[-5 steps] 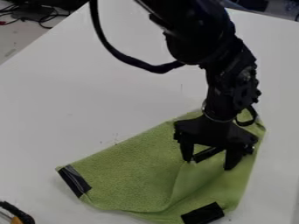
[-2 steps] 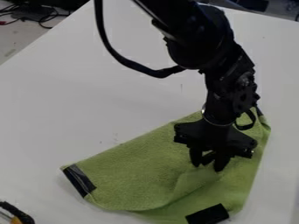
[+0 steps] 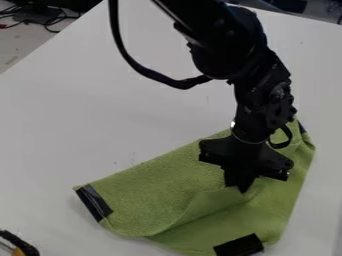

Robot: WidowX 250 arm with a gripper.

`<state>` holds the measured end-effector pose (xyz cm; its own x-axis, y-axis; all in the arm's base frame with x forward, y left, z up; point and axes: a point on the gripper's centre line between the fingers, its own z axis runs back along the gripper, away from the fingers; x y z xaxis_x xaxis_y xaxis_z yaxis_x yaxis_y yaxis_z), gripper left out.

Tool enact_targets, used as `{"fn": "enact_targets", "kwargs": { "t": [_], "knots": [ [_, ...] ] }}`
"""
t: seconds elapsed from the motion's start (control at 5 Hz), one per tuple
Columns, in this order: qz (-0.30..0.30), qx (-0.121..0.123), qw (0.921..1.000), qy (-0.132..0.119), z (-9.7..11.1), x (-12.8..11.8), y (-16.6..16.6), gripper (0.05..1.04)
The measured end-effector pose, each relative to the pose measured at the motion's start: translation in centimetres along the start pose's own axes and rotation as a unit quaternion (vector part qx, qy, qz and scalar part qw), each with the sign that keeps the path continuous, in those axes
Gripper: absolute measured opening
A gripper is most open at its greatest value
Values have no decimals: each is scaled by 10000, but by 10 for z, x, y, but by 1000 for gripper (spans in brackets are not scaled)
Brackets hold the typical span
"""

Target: Unfold the cloth from the top left to left

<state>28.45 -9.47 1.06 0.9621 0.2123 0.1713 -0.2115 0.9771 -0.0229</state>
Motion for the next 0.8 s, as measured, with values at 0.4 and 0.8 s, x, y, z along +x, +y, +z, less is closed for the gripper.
{"fn": "enact_targets", "kwargs": {
  "t": [0.4,0.8],
  "knots": [
    [-76,293,9993,-238,29,20,-1,54],
    [-204,188,9955,-909,73,95,30,54]
  ]
}}
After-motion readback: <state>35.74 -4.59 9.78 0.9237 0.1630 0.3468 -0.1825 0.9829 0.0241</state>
